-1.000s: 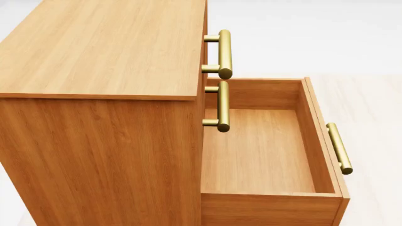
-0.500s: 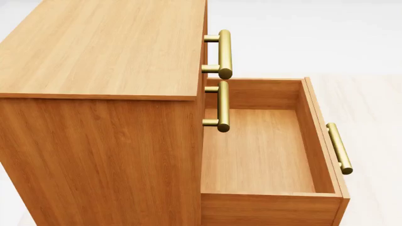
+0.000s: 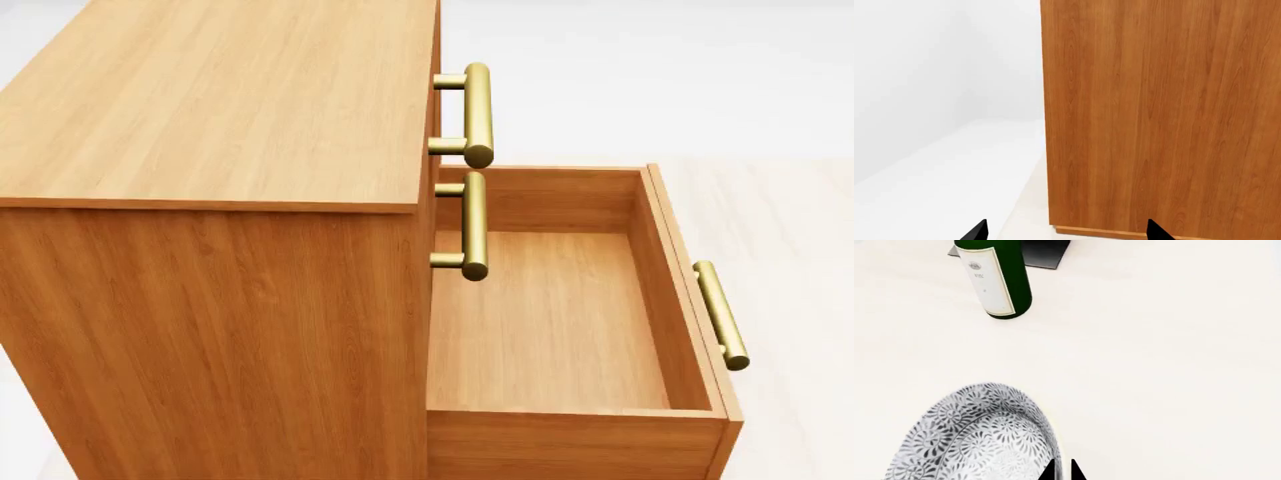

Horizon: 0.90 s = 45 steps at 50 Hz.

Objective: Put the bowl in the bottom drawer of the cabinet and close it.

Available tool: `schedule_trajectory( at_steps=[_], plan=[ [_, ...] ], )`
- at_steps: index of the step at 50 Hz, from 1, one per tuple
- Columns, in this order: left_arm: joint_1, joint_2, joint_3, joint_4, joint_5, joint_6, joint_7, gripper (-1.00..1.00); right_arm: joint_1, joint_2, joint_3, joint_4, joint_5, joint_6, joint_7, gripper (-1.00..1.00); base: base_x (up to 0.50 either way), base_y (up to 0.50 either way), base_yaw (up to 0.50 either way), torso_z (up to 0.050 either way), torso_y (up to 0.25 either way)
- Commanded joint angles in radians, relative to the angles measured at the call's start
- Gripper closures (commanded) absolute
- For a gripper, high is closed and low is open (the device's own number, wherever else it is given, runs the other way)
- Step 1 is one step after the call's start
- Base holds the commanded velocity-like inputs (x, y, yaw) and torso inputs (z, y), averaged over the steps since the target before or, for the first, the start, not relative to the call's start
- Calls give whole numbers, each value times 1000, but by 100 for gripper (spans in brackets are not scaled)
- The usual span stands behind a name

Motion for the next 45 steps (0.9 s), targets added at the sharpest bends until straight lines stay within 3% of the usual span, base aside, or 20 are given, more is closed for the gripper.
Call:
schedule_trajectory(
  at_steps=[1,23,37,45],
  plan=[
    [1,-3,2,6,-1,-3,-4,-100,-15,-6,-27,-64,17,-27,-31,100,0,0,0,0,0],
    [0,-7,6,1,-11,3,-2,-100,144,65,-239,-265,14,73,-42,100,0,0,0,0,0],
    [-15,-5,10,-26,-27,16,9,-100,399,95,-449,-215,-6,140,-58,100,0,0,0,0,0],
    [-16,-5,12,-32,-33,22,12,-100,516,93,-502,-125,-15,141,-69,100,0,0,0,0,0]
  ],
)
